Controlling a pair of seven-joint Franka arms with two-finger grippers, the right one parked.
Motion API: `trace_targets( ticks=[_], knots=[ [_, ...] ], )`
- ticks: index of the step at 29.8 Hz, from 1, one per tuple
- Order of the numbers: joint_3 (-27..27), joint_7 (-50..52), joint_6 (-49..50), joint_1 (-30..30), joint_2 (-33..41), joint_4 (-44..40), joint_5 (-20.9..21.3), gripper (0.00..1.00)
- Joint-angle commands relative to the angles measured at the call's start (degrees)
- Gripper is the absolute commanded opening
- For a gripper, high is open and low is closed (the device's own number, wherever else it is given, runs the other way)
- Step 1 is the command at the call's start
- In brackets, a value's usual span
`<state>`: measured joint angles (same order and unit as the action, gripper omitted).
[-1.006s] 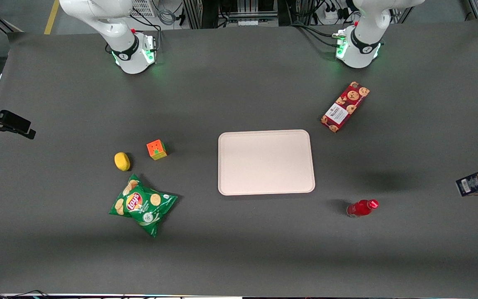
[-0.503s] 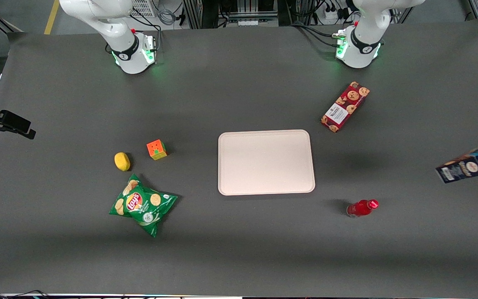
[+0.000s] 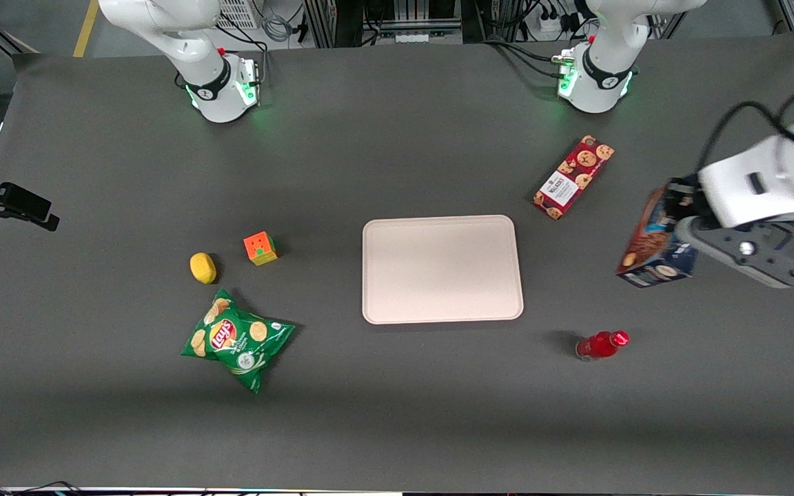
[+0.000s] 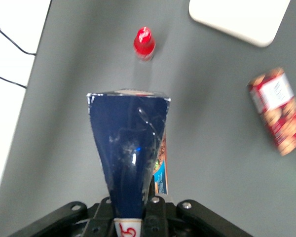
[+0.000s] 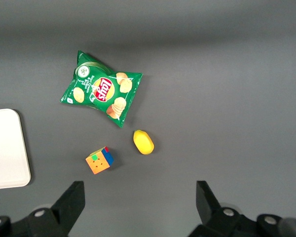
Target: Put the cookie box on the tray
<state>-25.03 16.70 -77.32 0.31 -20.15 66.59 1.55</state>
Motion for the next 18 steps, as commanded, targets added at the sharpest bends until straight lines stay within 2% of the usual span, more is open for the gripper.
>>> trace_targets(
  ticks=[1, 9, 18],
  knots=[
    [-1.7, 10.7, -3.6, 0.3, 0.6, 5.0, 0.3, 0.0],
    [-5.3, 19.2, -13.5, 0.3, 2.1, 15.6, 0.6, 0.0],
    [-6.3, 19.2, -23.1, 0.3, 3.7, 26.0, 1.0, 0.0]
  ],
)
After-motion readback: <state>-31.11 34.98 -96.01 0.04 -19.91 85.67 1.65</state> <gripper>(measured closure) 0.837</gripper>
